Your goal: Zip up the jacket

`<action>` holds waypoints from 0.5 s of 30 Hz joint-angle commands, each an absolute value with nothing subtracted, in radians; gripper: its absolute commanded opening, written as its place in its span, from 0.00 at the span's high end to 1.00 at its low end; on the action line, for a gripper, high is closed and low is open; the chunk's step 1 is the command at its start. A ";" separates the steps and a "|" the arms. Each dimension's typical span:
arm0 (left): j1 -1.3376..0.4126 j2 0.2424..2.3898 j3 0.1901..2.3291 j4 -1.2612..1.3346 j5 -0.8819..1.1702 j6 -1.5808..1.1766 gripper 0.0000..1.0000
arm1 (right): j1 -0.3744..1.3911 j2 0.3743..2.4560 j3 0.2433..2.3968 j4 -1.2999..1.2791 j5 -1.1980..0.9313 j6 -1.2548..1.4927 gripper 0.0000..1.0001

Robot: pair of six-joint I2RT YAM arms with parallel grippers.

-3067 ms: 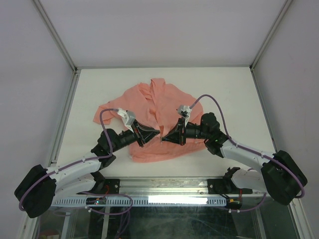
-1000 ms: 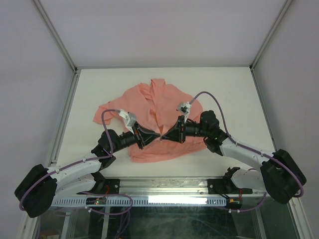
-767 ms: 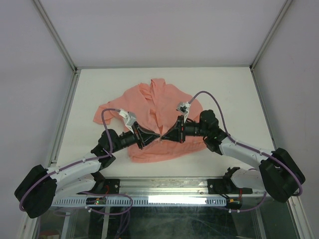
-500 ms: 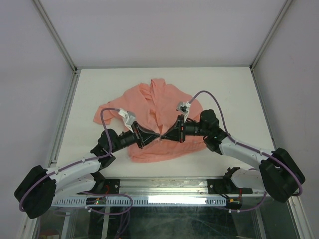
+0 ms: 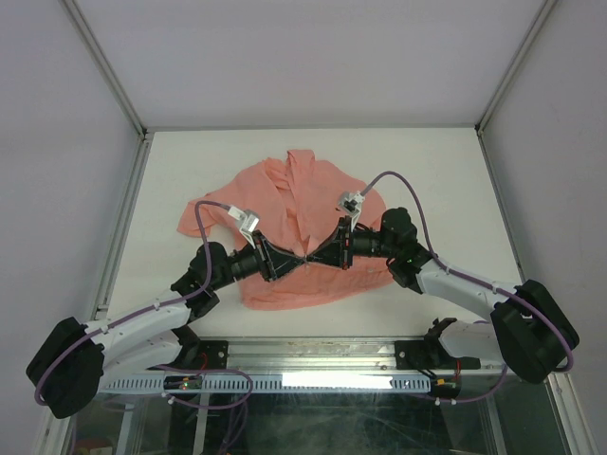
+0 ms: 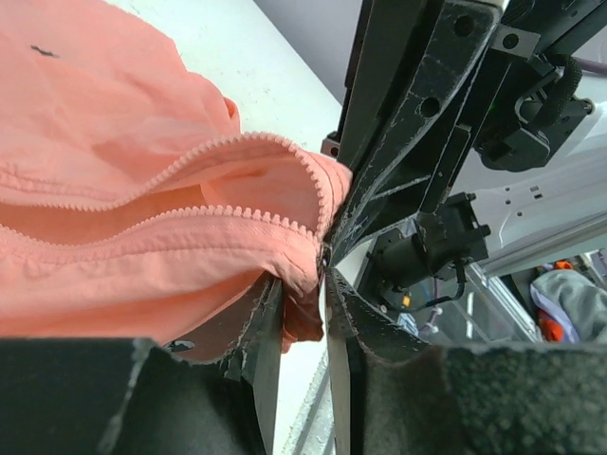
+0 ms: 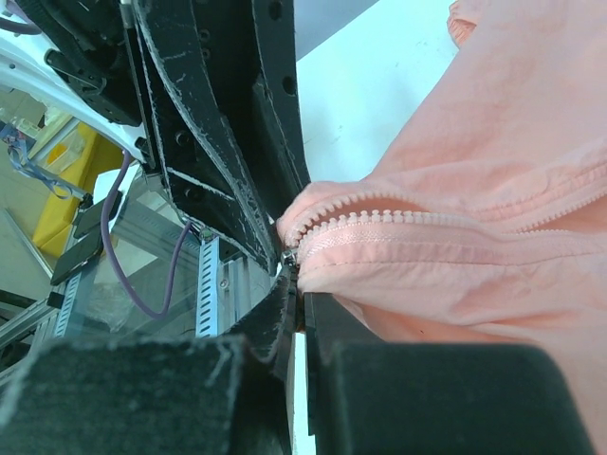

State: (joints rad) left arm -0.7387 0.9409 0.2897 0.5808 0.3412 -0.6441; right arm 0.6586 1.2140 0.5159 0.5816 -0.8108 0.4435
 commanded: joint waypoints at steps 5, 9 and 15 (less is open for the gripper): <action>-0.744 0.911 0.329 0.551 0.337 -0.736 0.75 | 0.668 1.207 0.537 0.661 -0.814 0.428 1.00; -0.742 0.905 0.336 0.549 0.336 -0.751 0.75 | 0.671 1.216 0.535 0.662 -0.813 0.426 1.00; -0.740 0.887 0.342 0.535 0.326 -0.776 0.72 | 0.674 1.217 0.527 0.665 -0.811 0.427 1.00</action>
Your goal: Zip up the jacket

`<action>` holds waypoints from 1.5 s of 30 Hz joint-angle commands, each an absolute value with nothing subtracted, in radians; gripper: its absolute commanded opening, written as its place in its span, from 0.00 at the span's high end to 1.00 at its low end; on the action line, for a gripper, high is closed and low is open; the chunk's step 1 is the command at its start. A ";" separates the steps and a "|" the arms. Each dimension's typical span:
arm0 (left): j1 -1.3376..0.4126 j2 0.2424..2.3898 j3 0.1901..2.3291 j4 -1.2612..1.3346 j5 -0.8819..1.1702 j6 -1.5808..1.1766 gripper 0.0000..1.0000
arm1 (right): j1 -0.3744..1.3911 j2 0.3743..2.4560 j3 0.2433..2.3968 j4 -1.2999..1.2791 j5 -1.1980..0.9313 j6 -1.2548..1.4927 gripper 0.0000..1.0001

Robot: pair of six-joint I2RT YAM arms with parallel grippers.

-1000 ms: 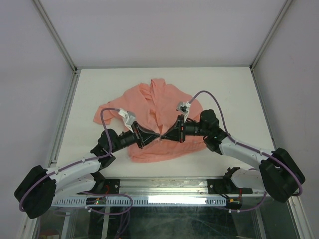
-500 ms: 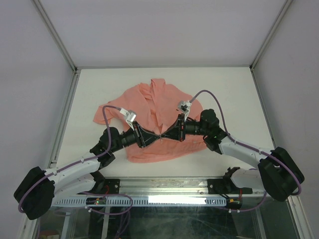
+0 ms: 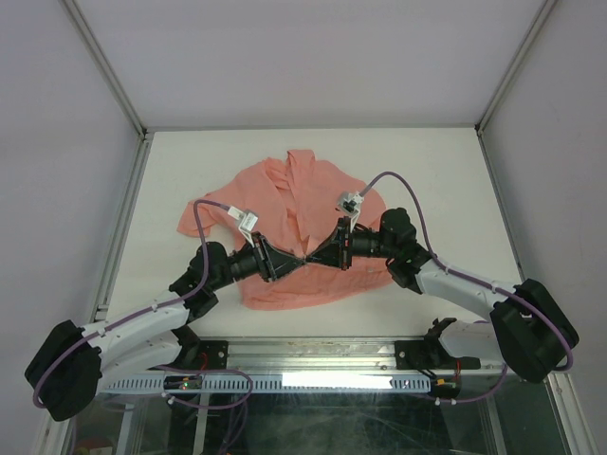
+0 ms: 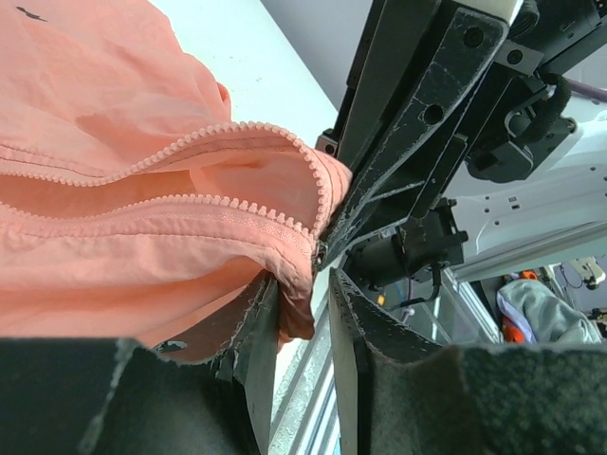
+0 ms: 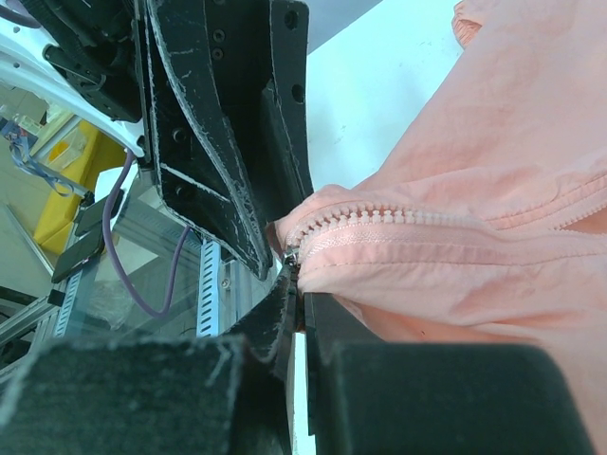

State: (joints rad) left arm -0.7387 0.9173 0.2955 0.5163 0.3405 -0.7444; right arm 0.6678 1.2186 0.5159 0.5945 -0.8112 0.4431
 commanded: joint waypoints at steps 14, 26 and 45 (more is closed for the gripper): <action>-0.724 0.882 0.337 0.501 0.320 -0.821 1.00 | 0.678 1.223 0.526 0.670 -0.811 0.428 1.00; -0.723 0.935 0.353 0.361 0.448 -0.778 1.00 | 0.656 1.238 0.611 0.647 -0.703 0.422 1.00; -0.713 1.048 0.389 0.350 0.339 -0.844 1.00 | 0.656 1.137 0.544 0.377 -0.600 0.374 0.80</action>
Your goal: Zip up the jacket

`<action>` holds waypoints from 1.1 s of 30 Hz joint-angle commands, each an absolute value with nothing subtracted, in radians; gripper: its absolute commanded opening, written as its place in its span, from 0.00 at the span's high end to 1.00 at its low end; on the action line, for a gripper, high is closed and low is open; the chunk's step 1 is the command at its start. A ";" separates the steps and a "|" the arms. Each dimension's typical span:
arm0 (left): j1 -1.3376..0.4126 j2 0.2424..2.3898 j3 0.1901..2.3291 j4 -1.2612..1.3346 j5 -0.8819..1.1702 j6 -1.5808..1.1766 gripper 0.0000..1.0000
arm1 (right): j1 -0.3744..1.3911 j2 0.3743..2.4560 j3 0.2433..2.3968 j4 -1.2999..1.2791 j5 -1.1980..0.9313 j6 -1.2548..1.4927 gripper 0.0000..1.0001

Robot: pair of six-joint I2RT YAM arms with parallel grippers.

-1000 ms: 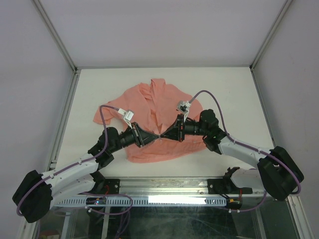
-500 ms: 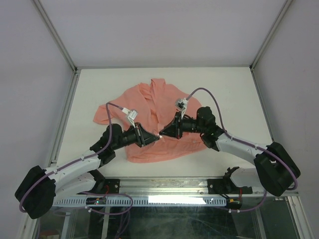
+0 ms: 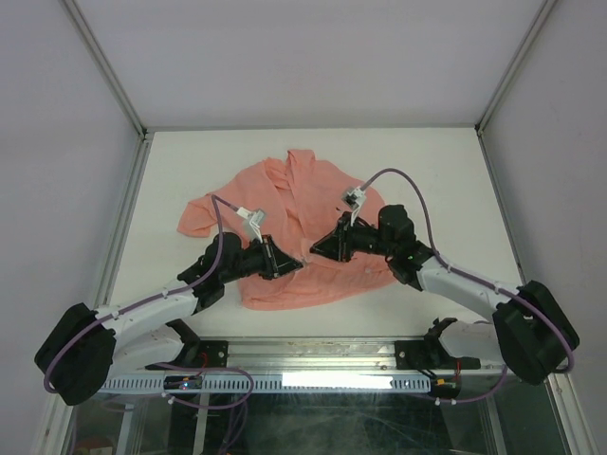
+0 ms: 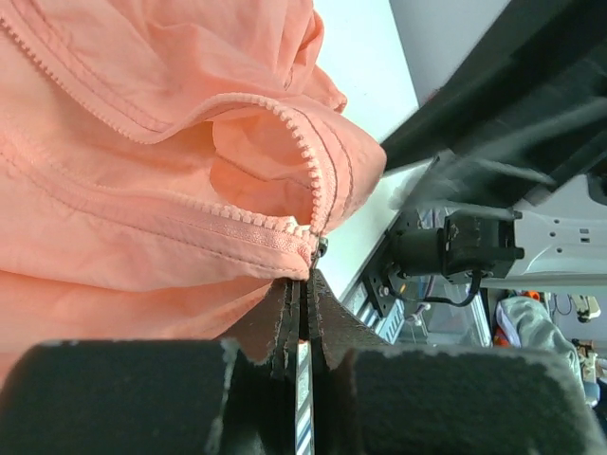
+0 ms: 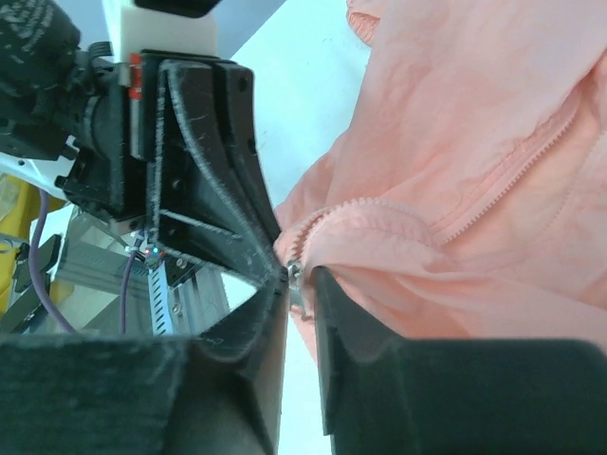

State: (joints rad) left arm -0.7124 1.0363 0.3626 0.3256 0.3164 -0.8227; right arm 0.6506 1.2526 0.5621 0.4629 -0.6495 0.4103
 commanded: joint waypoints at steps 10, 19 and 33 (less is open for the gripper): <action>-0.714 1.060 0.384 0.369 0.360 -0.858 1.00 | 0.797 1.009 0.414 0.338 -0.313 0.271 0.43; -0.714 1.060 0.382 0.370 0.369 -0.862 1.00 | 0.896 1.152 0.314 0.665 -0.255 0.275 0.43; -0.713 1.062 0.384 0.369 0.369 -0.864 1.00 | 0.942 1.394 0.322 0.929 -0.223 0.262 0.66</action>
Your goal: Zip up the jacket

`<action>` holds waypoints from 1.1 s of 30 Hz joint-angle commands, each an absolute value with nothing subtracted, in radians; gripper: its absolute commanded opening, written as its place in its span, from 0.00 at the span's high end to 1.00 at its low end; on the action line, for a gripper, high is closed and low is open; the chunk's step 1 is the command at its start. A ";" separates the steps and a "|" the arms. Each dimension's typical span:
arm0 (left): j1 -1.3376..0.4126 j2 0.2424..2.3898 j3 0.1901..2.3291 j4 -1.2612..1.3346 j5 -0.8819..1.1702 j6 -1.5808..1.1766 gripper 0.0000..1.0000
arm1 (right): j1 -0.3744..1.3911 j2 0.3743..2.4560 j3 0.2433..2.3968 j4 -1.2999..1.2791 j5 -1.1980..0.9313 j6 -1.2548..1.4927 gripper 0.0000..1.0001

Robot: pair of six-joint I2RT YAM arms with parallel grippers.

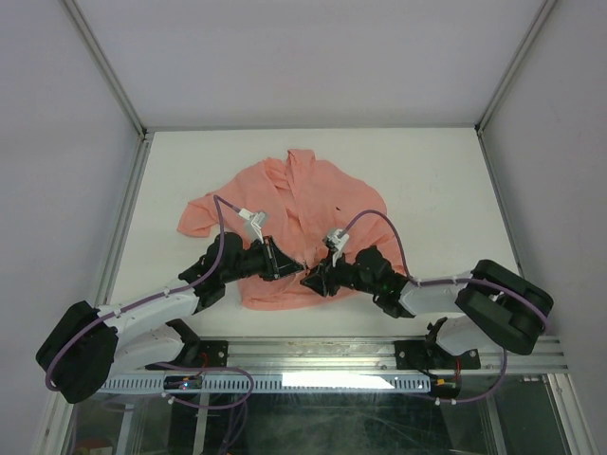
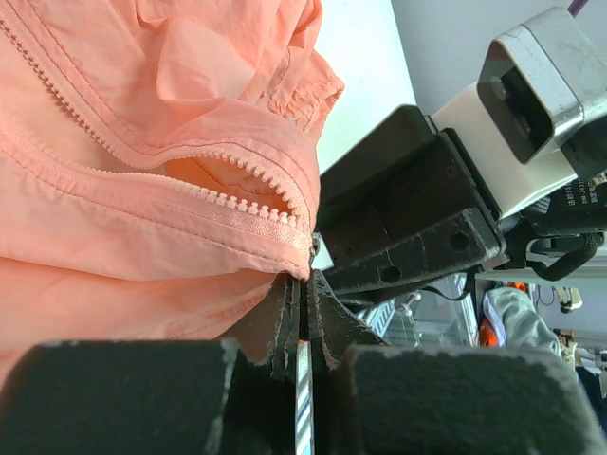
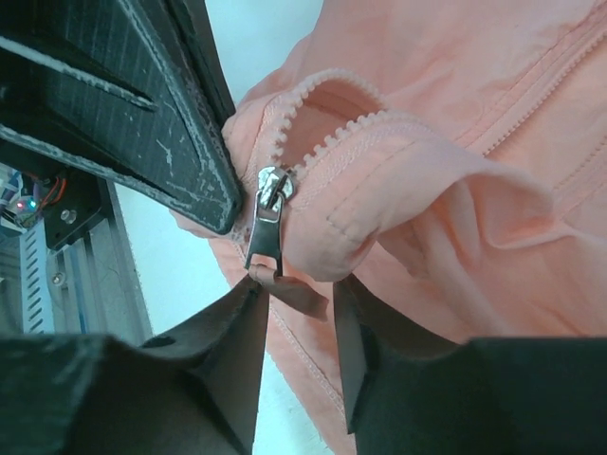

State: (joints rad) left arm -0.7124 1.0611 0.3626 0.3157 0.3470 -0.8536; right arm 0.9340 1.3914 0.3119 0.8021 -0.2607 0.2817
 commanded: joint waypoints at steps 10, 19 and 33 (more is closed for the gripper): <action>-0.713 1.085 0.376 0.310 0.330 -0.833 1.00 | 0.943 1.244 0.403 0.608 -0.214 0.252 0.94; -0.719 1.137 0.385 0.281 0.326 -0.788 1.00 | 0.941 1.202 0.632 0.155 -0.303 0.169 1.00; -0.832 1.101 0.376 0.185 0.268 -0.745 1.00 | 0.764 1.478 1.023 -0.093 -0.296 0.154 1.00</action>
State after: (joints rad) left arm -0.7963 1.1366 0.3706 0.2249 0.2817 -0.7700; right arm 0.8169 1.4117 0.9150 -0.0868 -0.3176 0.1585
